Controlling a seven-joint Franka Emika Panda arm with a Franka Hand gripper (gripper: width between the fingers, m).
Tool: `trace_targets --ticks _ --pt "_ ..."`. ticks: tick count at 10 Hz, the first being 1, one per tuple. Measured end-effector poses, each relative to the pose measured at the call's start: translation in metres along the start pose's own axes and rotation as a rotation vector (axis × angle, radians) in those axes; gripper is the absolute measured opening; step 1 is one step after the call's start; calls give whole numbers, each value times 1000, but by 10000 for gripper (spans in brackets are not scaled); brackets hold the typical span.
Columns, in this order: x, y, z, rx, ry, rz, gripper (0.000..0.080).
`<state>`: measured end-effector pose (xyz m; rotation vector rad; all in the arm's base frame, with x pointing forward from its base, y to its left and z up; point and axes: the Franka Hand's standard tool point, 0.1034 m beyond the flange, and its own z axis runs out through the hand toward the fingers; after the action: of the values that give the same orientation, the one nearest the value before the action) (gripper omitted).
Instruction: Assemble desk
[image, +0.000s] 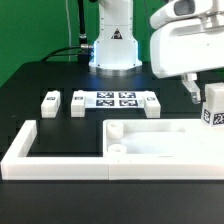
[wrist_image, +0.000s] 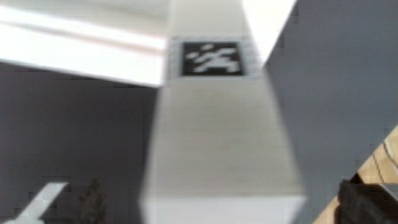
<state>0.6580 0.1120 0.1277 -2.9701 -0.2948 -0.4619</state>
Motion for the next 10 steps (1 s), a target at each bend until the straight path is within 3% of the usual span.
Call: trace_targets --ticks 4,6,8,10 --pt "-9 -3 6 49 -276 6 649" --pt "-12 4 5 45 -278 11 649" --pt "-14 2 6 44 -281 29 649" --pt "-14 2 6 43 -281 38 385"
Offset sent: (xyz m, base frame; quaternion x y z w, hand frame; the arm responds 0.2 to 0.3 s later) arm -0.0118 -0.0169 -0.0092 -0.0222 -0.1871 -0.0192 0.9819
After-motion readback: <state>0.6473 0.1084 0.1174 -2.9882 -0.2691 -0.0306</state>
